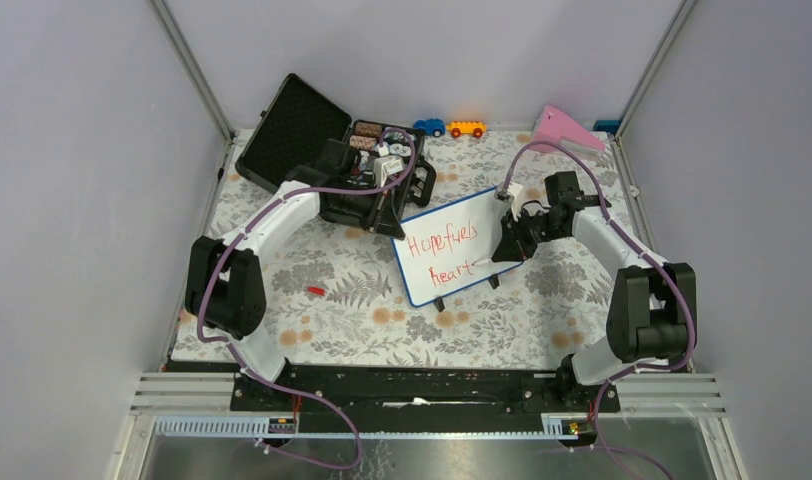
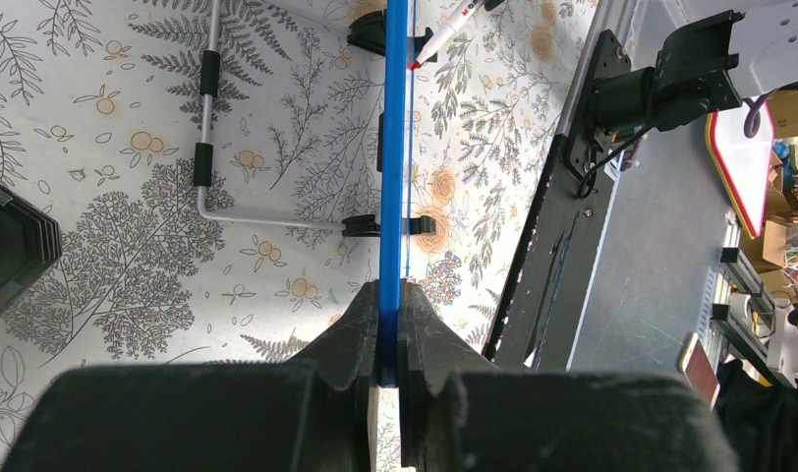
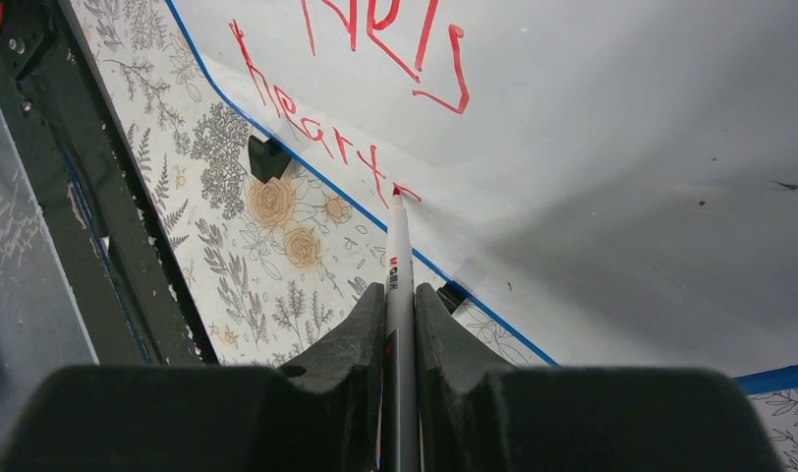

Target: Write a sentence on the whiteboard

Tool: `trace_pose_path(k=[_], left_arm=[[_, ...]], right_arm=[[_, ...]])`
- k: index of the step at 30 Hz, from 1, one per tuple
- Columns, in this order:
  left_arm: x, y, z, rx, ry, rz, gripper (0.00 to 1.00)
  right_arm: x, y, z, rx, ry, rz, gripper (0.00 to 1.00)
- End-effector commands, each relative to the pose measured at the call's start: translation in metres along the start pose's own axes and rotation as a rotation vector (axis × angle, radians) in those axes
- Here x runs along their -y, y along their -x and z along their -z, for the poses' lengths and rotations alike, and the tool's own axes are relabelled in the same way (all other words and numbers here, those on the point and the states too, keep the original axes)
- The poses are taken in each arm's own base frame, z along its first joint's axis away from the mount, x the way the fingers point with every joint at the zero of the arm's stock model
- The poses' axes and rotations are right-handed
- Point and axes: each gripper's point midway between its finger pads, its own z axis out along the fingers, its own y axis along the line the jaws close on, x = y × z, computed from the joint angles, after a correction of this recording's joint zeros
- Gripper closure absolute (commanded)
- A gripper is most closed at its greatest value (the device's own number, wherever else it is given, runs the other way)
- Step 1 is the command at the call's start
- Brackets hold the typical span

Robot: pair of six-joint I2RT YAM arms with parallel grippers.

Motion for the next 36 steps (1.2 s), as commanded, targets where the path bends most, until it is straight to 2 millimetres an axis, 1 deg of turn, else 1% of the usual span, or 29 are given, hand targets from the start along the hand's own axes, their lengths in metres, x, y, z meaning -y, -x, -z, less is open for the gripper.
trace_pose_path(k=[1, 11, 18, 24, 29, 36], left_arm=[[0.002, -0.002, -0.005, -0.014, 0.010, -0.059, 1.00], [0.002, -0.003, -0.005, -0.016, 0.008, -0.056, 1.00], [0.002, -0.002, -0.005, -0.015, 0.008, -0.056, 1.00], [0.002, -0.002, -0.005, -0.015, 0.010, -0.057, 1.00], [0.003, -0.002, -0.004, -0.014, 0.010, -0.059, 1.00], [0.002, -0.001, -0.004, -0.012, 0.010, -0.061, 1.00]], right_arm=[[0.006, -0.001, 0.002, -0.011, -0.036, 0.055, 1.00], [0.014, -0.004, 0.011, -0.010, -0.070, 0.050, 1.00], [0.014, -0.009, 0.011, -0.019, -0.074, 0.045, 1.00], [0.013, -0.016, 0.008, -0.033, -0.055, 0.038, 1.00], [0.009, -0.014, 0.006, -0.027, -0.029, 0.030, 1.00], [-0.001, -0.012, 0.000, -0.033, 0.004, 0.040, 1.00]])
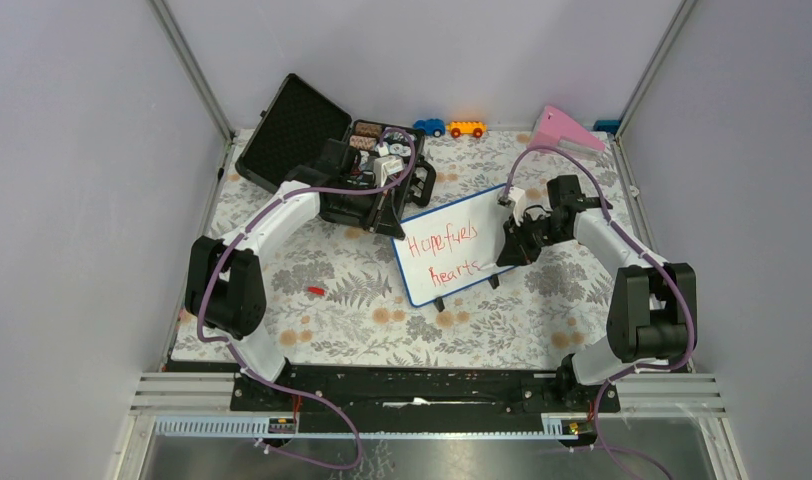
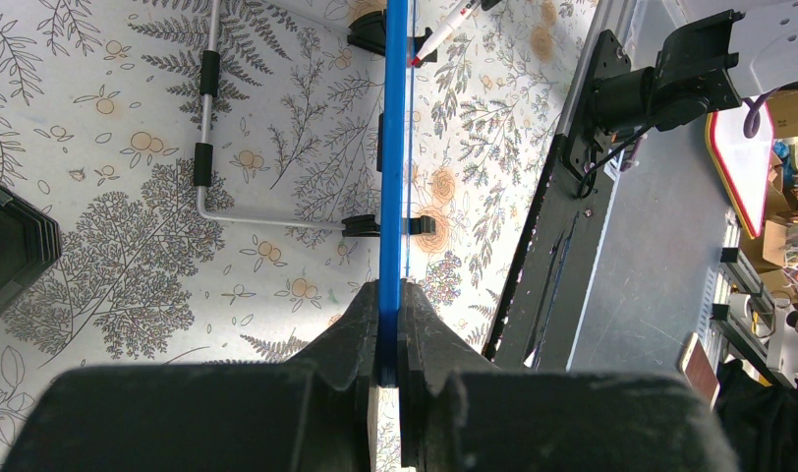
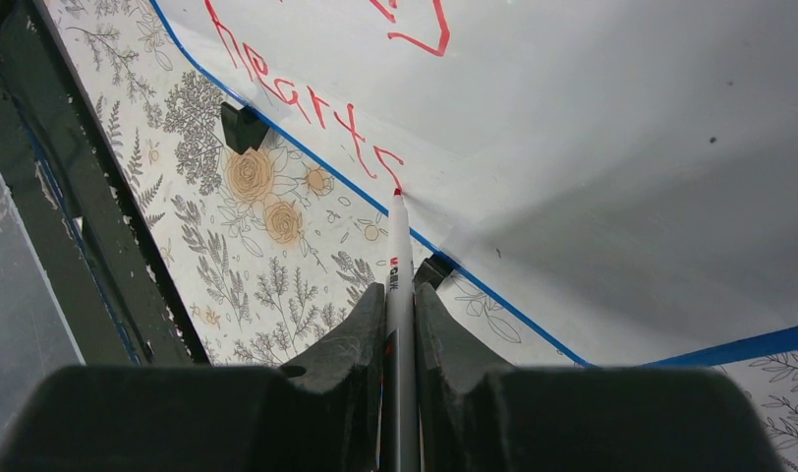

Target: Write a sentence on the whiteboard

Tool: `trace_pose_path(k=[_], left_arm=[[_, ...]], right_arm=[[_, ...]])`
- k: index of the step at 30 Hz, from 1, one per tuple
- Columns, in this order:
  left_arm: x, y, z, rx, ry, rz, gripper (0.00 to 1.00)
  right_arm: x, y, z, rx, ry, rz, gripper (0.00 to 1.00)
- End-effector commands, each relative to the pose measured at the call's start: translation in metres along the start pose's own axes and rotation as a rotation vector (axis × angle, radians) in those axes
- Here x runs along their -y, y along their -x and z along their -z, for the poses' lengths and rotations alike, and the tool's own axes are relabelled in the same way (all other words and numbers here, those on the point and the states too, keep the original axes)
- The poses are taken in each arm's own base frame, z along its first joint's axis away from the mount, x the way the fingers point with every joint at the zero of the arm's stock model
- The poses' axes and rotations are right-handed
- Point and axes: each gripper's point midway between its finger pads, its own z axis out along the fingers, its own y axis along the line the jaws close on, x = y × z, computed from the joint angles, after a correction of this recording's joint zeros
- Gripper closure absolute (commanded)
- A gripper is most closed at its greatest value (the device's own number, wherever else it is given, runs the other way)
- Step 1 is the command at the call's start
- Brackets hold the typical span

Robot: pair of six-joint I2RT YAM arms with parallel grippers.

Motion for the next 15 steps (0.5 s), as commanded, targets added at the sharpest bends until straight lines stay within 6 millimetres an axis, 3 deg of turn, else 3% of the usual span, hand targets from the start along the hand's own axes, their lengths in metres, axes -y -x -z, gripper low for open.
trace_pose_path(k=[1, 10, 15], left_arm=[[0.003, -0.001, -0.004, -0.013, 0.009, -0.060, 1.00], [0.002, -0.001, -0.004, -0.012, 0.009, -0.061, 1.00], [0.002, -0.001, -0.004, -0.012, 0.014, -0.062, 1.00]], right_arm=[[-0.008, 0.006, -0.004, 0.010, 0.030, 0.038, 1.00], [-0.017, 0.010, -0.006, 0.012, 0.053, 0.049, 1.00], [-0.023, 0.013, 0.008, 0.036, 0.071, 0.062, 1.00]])
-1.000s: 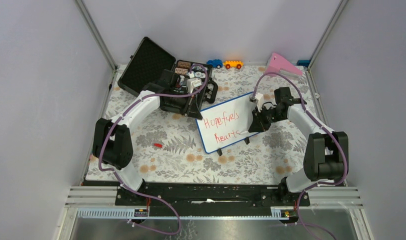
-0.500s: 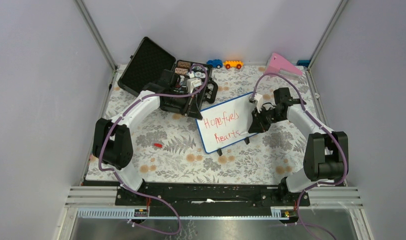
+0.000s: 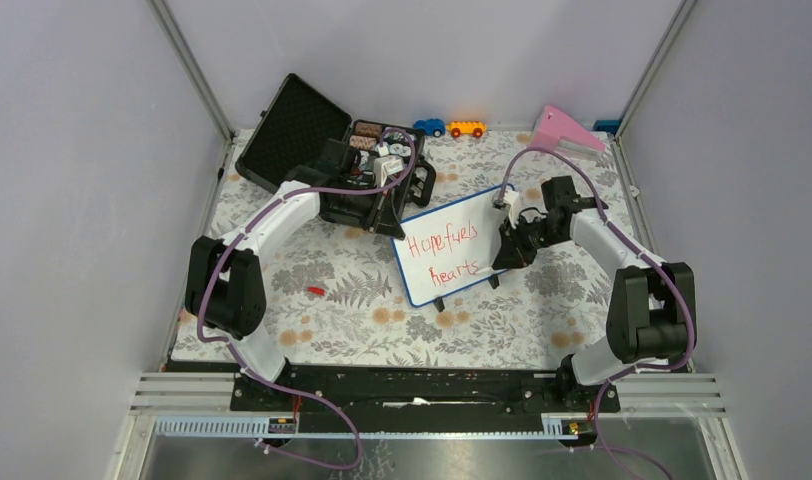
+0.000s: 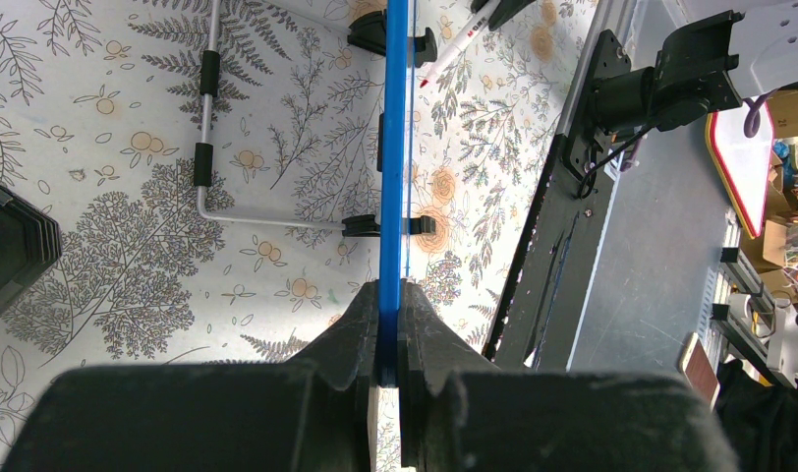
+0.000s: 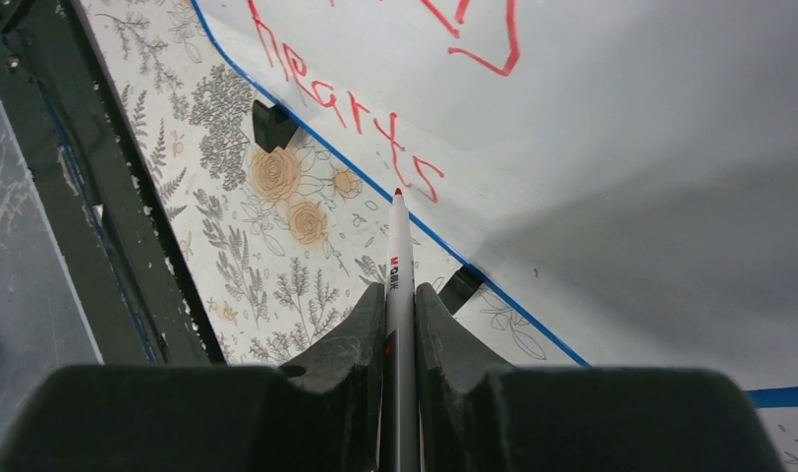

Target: Write a sentence on the whiteboard

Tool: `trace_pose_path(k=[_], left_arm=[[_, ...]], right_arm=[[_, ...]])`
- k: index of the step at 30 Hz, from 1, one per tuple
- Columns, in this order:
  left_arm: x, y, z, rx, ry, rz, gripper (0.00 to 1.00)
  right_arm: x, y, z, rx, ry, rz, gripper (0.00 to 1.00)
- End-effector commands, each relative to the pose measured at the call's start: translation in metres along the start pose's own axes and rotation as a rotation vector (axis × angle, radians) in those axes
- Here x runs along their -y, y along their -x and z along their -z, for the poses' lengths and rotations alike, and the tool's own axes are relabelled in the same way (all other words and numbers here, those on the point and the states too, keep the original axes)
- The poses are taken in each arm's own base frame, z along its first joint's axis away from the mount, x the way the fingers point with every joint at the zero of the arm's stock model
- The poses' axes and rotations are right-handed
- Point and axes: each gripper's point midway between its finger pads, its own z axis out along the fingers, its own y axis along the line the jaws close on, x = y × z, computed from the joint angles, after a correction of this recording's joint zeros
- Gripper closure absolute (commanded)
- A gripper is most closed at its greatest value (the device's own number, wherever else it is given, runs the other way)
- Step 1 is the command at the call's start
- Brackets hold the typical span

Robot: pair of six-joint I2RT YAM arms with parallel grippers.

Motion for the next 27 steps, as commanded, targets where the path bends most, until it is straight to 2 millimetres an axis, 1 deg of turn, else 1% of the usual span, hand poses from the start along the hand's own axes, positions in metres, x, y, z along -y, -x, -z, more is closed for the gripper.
trace_pose_path(k=[1, 4, 7, 11, 20, 27], left_arm=[[0.002, -0.001, -0.003, -0.011, 0.017, -0.063, 1.00], [0.003, -0.002, -0.003, -0.012, 0.019, -0.065, 1.00], [0.002, -0.002, -0.003, -0.014, 0.017, -0.063, 1.00], [0.002, -0.001, -0.004, -0.013, 0.016, -0.063, 1.00], [0.003, -0.002, -0.003, -0.013, 0.014, -0.063, 1.00], [0.002, -0.002, -0.003, -0.013, 0.017, -0.063, 1.00]], right_arm=[[-0.012, 0.014, 0.020, 0.064, 0.031, 0.034, 1.00], [-0.010, 0.014, 0.035, 0.082, 0.011, 0.030, 1.00], [-0.008, 0.012, 0.041, 0.084, 0.003, 0.023, 1.00], [-0.007, 0.009, 0.038, 0.072, 0.015, 0.018, 1.00], [0.013, 0.012, 0.031, 0.081, -0.027, -0.008, 1.00], [0.023, 0.013, 0.027, 0.080, -0.038, -0.022, 1.00]])
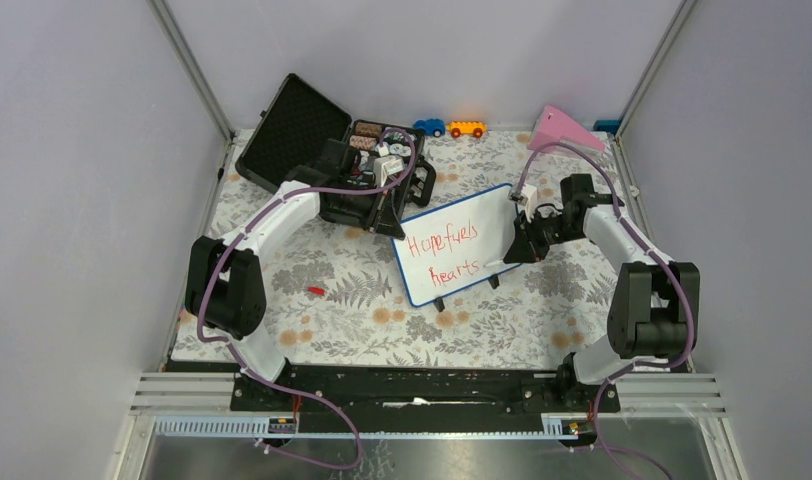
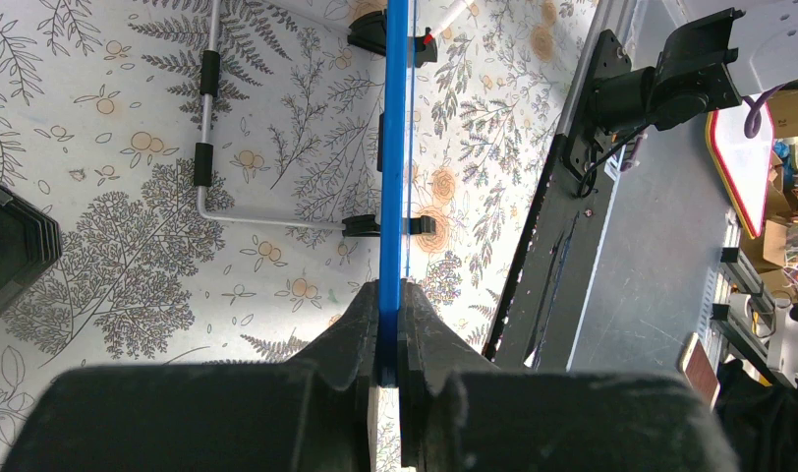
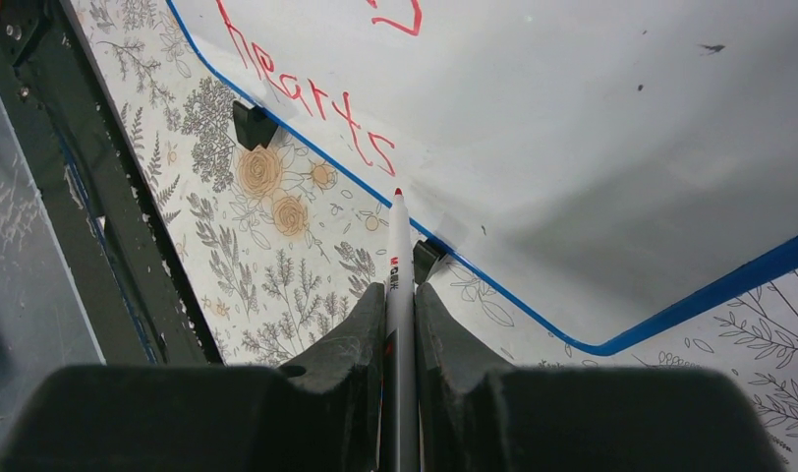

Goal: Write a sentence on the whiteboard
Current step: Write a sentence on the whiteboard, then put down the whiteboard on the whiteboard stand.

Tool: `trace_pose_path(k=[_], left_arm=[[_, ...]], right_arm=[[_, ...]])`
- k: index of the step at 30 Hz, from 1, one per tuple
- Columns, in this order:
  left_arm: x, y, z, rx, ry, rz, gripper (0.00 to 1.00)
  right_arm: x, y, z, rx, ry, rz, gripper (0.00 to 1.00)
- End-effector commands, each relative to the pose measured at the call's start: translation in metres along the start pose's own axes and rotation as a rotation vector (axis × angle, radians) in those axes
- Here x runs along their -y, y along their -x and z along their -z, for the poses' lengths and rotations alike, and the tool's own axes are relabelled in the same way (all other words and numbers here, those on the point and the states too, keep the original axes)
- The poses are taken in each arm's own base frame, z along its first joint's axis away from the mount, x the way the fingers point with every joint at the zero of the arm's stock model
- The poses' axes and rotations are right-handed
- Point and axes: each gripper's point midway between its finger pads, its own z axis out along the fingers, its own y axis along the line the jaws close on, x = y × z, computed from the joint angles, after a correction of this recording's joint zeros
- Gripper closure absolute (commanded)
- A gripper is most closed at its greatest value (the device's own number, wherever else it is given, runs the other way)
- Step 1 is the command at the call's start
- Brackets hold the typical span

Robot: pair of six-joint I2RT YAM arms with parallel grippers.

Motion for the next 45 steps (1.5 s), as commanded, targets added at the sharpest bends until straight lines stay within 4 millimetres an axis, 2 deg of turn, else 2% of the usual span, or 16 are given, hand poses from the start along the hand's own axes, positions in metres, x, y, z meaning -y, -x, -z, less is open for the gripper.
trace_pose_path(k=[1, 11, 23, 34, 40, 45], left_arm=[[0.002, -0.003, -0.003, -0.014, 0.018, -0.063, 1.00], [0.002, -0.004, -0.004, -0.016, 0.020, -0.062, 1.00], [0.001, -0.004, -0.004, -0.017, 0.019, -0.061, 1.00], [0.002, 0.000, -0.002, -0.011, 0.027, -0.060, 1.00], [0.002, 0.002, -0.001, -0.007, 0.033, -0.060, 0.95], [0.002, 0.005, 0.001, -0.001, 0.046, -0.059, 0.75]], right_arm=[[0.011, 0.016, 0.002, 0.027, -0.028, 0.024, 1.00], [0.021, 0.010, -0.003, 0.003, -0.046, 0.014, 1.00], [0.020, 0.003, -0.002, -0.018, -0.058, 0.018, 1.00], [-0.019, 0.029, 0.019, 0.027, 0.060, 0.033, 1.00], [-0.040, 0.049, 0.034, 0.075, 0.090, 0.054, 1.00], [-0.049, 0.066, 0.043, 0.121, 0.102, 0.066, 1.00]])
